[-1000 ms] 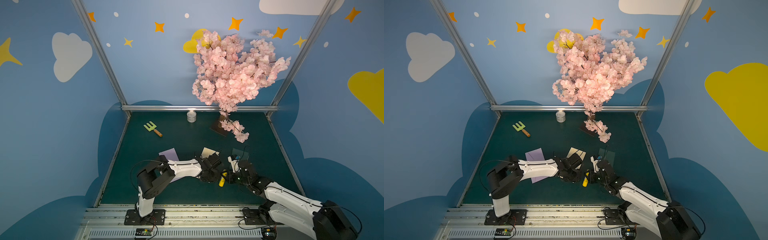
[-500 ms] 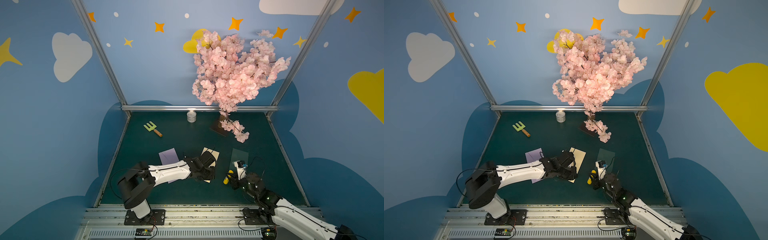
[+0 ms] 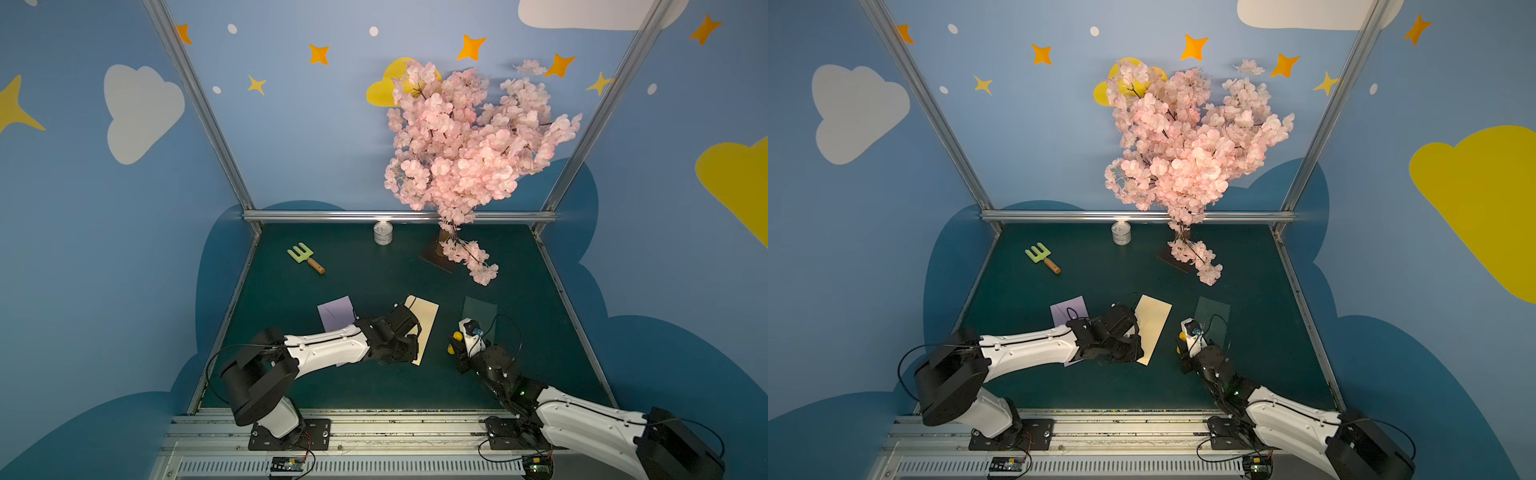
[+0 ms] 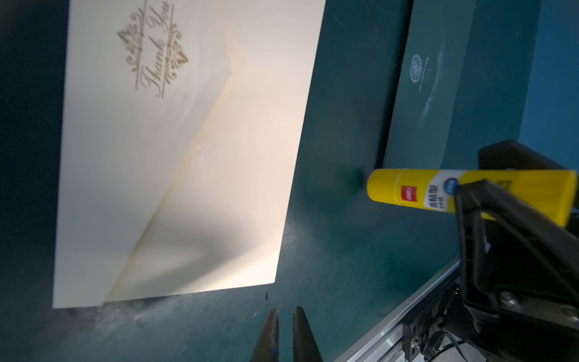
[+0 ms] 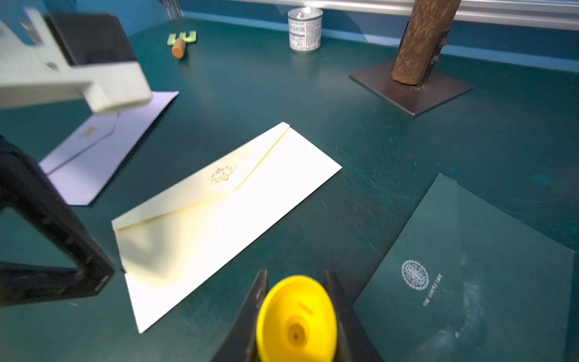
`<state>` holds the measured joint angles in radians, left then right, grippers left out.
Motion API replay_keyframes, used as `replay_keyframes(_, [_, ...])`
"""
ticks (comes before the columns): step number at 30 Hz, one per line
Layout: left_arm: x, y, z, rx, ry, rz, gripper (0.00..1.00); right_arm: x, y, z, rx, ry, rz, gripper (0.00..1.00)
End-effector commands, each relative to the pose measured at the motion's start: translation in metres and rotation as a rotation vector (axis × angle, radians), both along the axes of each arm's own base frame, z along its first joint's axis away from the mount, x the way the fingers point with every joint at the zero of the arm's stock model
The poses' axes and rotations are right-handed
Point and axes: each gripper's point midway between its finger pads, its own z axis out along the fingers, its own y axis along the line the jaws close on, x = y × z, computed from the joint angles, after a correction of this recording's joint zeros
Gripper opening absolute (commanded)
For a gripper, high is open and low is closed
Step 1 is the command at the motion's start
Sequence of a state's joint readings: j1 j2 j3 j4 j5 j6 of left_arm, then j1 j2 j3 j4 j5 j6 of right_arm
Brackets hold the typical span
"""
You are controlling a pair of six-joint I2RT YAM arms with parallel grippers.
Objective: Seal the envelope with a glue stick
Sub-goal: Close the lid of the glue stick.
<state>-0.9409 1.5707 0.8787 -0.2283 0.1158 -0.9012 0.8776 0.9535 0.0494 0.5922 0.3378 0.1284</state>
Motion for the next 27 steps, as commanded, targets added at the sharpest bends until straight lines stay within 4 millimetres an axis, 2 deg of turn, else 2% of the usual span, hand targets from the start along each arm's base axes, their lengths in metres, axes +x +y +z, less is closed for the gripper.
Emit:
replay_keyframes(1, [0.001,0.005,0.003,-0.008,-0.017,0.003,0.13,0.008,0.007,0.018,0.053,-0.091,-0.03,0.0])
replay_keyframes(4, [0.0,0.009,0.004,-0.007,-0.02,0.01,0.13,-0.003,0.008,0.005,-0.002,-0.088,-0.046,0.0])
replay_keyframes(8, [0.0,0.016,0.003,-0.011,-0.025,0.025,0.13,-0.014,-0.002,0.0,-0.024,-0.066,-0.086,0.0])
replay_keyframes(14, [0.0,0.015,-0.003,-0.012,-0.011,0.017,0.13,-0.003,-0.007,0.03,0.061,-0.108,-0.127,0.0])
replay_keyframes(17, [0.001,0.014,-0.003,-0.019,-0.013,0.017,0.13,0.003,-0.01,0.03,0.094,-0.072,-0.148,0.0])
replay_keyframes(22, [-0.001,0.015,-0.005,-0.019,-0.01,0.017,0.13,0.008,-0.008,0.023,0.125,-0.023,-0.152,0.0])
replay_keyframes(27, [0.0,0.014,-0.006,-0.023,-0.005,0.015,0.13,-0.002,0.0,-0.008,0.091,0.067,-0.122,0.0])
